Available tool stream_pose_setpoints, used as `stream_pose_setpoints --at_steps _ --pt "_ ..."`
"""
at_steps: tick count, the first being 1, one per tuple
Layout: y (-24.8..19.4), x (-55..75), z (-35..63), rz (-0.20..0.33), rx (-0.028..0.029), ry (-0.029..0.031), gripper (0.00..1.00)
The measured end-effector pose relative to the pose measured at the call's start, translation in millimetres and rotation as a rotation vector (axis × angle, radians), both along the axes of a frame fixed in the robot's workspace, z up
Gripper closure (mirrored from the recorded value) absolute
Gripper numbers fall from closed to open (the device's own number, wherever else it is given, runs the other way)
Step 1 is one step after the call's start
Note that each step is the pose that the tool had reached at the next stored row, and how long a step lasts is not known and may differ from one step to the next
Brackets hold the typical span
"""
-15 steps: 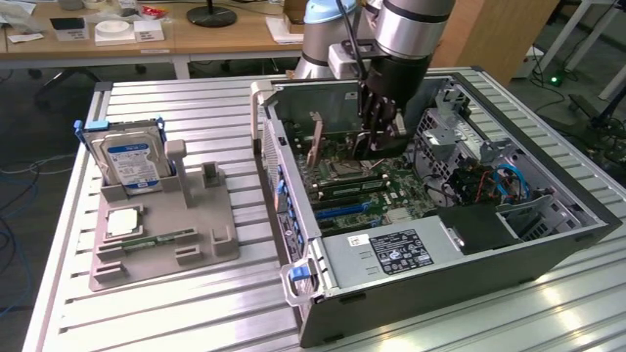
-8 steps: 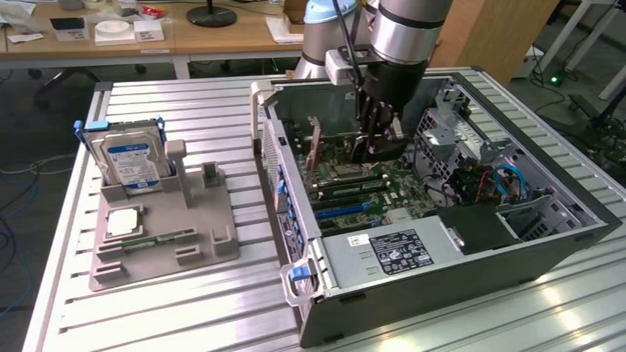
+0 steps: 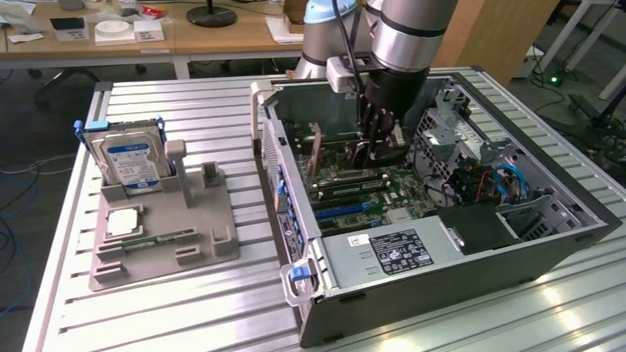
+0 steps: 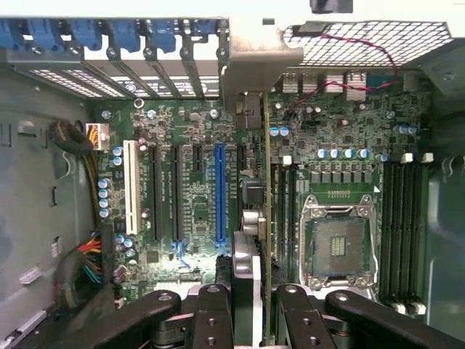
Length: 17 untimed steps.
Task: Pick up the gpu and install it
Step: 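Insert the gpu into the slot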
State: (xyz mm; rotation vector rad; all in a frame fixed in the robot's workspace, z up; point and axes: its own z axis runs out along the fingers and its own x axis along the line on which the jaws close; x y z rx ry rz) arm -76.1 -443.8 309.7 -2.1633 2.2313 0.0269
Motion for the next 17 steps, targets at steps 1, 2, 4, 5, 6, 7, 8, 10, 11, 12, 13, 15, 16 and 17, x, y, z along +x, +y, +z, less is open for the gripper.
stream_pose_setpoints --at_steps 1,2,4,5,6,7,8,10,11,12,13,15,16,17 --pt "-1.4 0.0 -0.4 -0.001 0.0000 0.0000 0.72" --pt "-2.6 0.0 -1.0 -0.002 0.0001 0.0000 0.72" --pt "-3.5 -0.7 -3.1 -0.008 0.0003 -0.0001 0.72" --pt "-3.6 -1.6 -4.8 -0.013 0.0002 0.0000 0.72" --pt "-3.6 -2.4 -6.6 -0.019 -0.0001 0.0000 0.72" --pt "-3.6 -3.1 -8.3 -0.025 0.0000 -0.0001 0.72" --pt "-3.8 -3.3 -9.6 -0.029 0.0000 -0.0001 0.72" --pt "-4.9 -3.4 -11.0 -0.031 -0.0001 0.0000 0.72" --pt "-5.1 -3.7 -12.2 -0.032 0.0001 -0.0001 0.72" --pt "-5.1 -4.4 -13.3 -0.033 0.0000 -0.0001 0.72" --pt "-5.2 -5.6 -14.7 -0.033 -0.0001 -0.0001 0.72" --pt "-5.3 -7.4 -16.9 -0.034 -0.0001 0.0000 0.72" --pt "-5.7 -7.5 -17.7 -0.034 -0.0002 0.0000 0.72" --pt "-6.6 -7.5 -18.2 -0.034 -0.0002 0.0001 0.72"
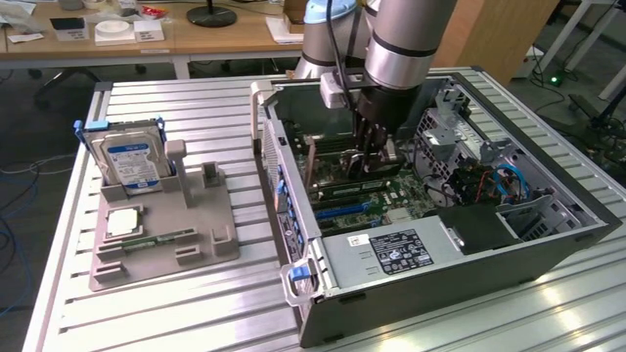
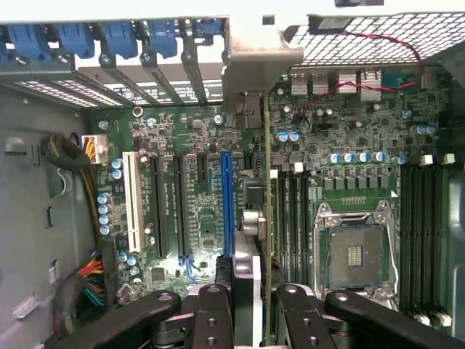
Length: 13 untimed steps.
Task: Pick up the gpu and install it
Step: 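Insert the gpu into the slot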
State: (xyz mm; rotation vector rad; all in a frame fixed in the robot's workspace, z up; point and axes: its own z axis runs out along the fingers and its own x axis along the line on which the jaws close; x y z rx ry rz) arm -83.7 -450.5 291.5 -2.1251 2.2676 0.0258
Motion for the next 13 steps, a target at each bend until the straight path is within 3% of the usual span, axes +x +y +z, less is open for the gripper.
stream_pose_setpoints --at_steps 3,10,13 --pt "-4.2 0.0 -1.3 -0.001 0.0002 -0.0001 0.72" --pt "-5.7 -4.0 -9.2 -0.001 0.0000 -0.0001 0.72" --pt "-9.1 -4.0 -11.8 -0.001 -0.0002 -0.0001 0.72"
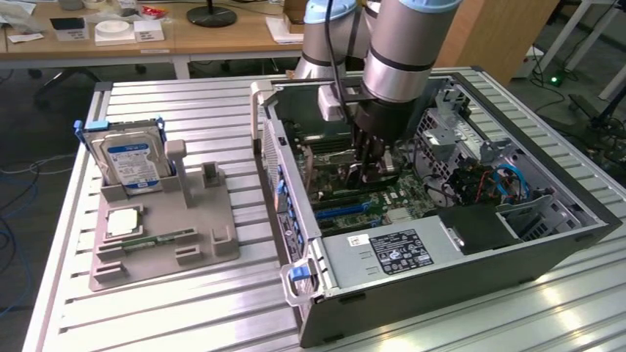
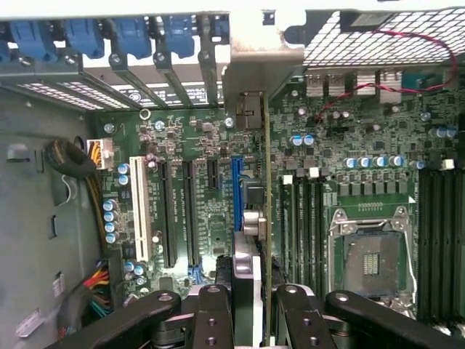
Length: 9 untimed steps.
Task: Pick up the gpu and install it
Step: 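Insert the gpu into the slot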
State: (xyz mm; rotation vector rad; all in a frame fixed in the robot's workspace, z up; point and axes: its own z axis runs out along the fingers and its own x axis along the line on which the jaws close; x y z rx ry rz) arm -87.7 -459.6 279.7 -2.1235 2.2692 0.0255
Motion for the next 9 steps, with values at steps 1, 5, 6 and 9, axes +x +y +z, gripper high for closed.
stream_pose_setpoints --at_steps 1,5,6,9 --pt "-1.2 0.0 -0.9 0.000 -0.0001 0.0000 0.72" --pt "-2.0 -2.5 -6.3 0.000 -0.0003 0.0000 0.72" --pt "-2.0 -2.6 -8.0 0.000 -0.0003 0.0000 0.72" --pt "-2.0 -2.6 -13.4 0.000 -0.0002 0.0000 0.72"
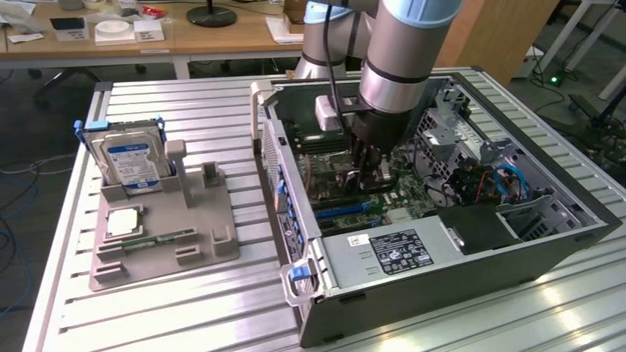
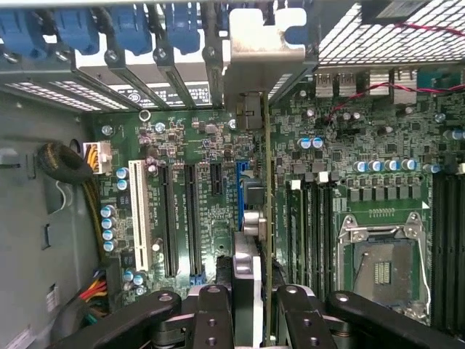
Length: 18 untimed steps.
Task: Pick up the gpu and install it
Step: 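Insert the gpu into the slot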
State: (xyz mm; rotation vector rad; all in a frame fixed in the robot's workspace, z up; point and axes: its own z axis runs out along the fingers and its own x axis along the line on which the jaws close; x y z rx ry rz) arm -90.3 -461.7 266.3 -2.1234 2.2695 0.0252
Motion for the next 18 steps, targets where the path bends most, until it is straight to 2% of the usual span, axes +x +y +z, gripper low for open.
stream_pose_setpoints --at_steps 3,8,18 --pt "0.0 -1.3 -4.8 0.000 -0.0001 -0.0006 0.72" --pt "-0.1 -2.0 -8.0 0.000 -0.0003 -0.0082 0.72" --pt "-2.3 -5.0 -12.9 0.000 -0.0004 -0.0087 0.72"
